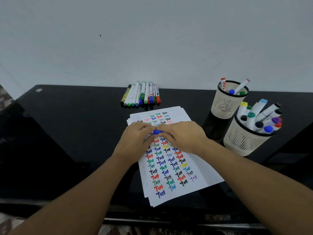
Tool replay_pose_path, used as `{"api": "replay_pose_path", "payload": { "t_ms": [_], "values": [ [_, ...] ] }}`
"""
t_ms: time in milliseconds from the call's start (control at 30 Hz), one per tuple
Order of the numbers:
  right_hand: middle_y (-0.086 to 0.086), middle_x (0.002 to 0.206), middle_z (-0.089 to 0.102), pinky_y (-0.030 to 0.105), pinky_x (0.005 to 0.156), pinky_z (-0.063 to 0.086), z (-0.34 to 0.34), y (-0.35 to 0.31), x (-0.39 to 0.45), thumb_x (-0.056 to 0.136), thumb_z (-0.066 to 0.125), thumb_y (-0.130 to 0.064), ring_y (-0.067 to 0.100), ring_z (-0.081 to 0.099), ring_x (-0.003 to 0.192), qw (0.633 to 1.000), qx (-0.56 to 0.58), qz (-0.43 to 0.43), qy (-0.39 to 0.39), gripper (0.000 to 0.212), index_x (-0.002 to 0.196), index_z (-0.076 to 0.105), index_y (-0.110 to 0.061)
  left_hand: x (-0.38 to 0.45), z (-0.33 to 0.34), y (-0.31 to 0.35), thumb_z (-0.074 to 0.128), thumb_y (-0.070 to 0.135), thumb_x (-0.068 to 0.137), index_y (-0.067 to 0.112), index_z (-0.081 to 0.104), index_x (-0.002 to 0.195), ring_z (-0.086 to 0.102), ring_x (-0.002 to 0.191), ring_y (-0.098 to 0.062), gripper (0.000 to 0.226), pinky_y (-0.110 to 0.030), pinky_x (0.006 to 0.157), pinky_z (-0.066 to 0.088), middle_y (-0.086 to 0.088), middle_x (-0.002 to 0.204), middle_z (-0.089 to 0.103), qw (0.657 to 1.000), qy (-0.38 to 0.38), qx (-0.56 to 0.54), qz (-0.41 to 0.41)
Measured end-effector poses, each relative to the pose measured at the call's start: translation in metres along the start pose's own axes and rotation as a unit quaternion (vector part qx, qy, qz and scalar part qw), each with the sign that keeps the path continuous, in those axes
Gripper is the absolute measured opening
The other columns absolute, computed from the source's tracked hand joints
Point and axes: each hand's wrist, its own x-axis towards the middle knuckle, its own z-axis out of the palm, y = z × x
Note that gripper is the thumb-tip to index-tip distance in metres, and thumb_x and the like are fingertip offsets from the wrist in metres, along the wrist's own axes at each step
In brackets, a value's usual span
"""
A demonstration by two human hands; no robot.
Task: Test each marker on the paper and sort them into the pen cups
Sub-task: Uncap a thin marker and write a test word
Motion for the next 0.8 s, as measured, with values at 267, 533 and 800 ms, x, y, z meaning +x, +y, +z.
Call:
{"api": "replay_pose_path", "payload": {
  "t_ms": [267,533,800],
  "values": [
    [-0.006,0.084,0.058,0.039,0.059,0.052,-0.009,0.007,-0.010,0.109,0.041,-0.028,0.014,0.060,0.066,0.981,0.159,0.107,-0.005,0.038,0.142,0.025,-0.034,0.001,0.000,-0.001,0.063,0.036,0.098,0.018,0.072,0.117,0.056,0.114,-0.016,0.027,-0.034,0.097,0.046,0.005,0.119,0.068,0.999,0.004,0.005,-0.042],
    [-0.013,0.116,0.067,0.029,0.093,0.054,-0.005,0.018,-0.021,0.109,0.039,-0.013,0.008,0.067,0.104,0.828,0.498,0.227,0.120,0.037,0.111,0.070,-0.034,0.002,-0.007,0.010,0.040,0.062,0.101,0.052,0.012,0.157,0.022,0.151,-0.018,0.065,-0.042,0.122,0.021,0.004,0.165,0.028,0.991,-0.116,0.024,-0.064],
    [-0.010,0.107,0.064,0.029,0.088,0.055,0.018,0.018,-0.035,0.101,0.058,-0.001,0.003,0.062,0.098,0.843,0.490,0.175,0.137,0.039,0.112,0.057,-0.039,0.006,-0.004,0.003,0.013,0.086,0.086,0.062,0.030,0.148,0.009,0.155,-0.013,0.069,-0.046,0.125,0.014,0.011,0.168,0.018,0.978,-0.193,0.065,-0.046]
  ]
}}
